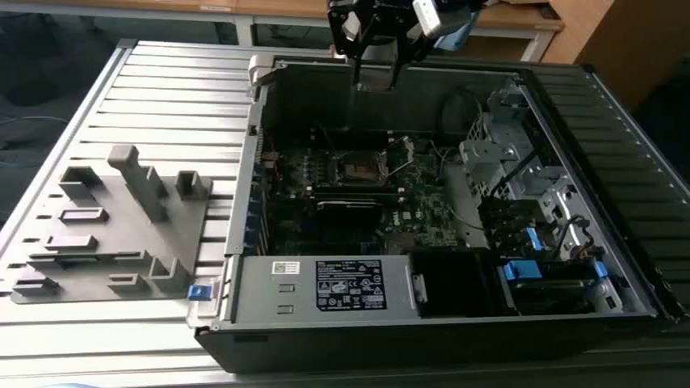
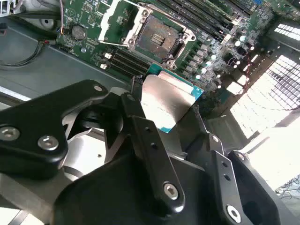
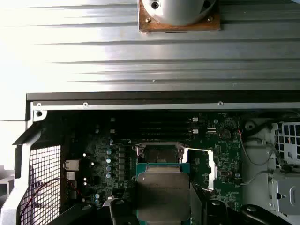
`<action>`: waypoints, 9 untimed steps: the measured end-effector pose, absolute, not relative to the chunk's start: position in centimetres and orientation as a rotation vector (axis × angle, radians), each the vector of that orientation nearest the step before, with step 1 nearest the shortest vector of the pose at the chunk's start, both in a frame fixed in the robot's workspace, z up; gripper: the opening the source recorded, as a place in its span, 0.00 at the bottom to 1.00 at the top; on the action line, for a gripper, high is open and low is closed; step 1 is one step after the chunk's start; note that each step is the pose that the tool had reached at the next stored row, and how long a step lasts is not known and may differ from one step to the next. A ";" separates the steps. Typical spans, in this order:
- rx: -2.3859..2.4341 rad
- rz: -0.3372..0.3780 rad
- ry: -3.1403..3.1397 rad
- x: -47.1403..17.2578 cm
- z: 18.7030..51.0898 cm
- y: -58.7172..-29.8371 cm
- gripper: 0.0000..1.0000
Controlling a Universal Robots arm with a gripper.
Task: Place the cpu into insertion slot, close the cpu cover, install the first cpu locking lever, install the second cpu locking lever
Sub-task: 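Place the cpu into insertion slot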
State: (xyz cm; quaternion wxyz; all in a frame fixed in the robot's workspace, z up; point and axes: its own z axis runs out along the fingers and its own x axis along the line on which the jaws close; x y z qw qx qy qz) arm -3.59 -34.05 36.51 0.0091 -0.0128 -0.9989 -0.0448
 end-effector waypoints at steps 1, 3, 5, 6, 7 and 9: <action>-0.040 -0.140 -3.120 -3.6 36.5 -34.1 0.54; -0.040 -0.140 -3.120 -3.6 36.5 -34.1 0.54; -0.040 -0.140 -3.120 -3.6 36.5 -34.1 0.54; -0.040 -0.140 -3.120 -3.6 36.5 -34.1 0.54; -0.040 -0.140 -3.120 -3.6 36.5 -34.1 0.54; -0.040 -0.140 -3.120 -3.6 36.5 -34.1 0.54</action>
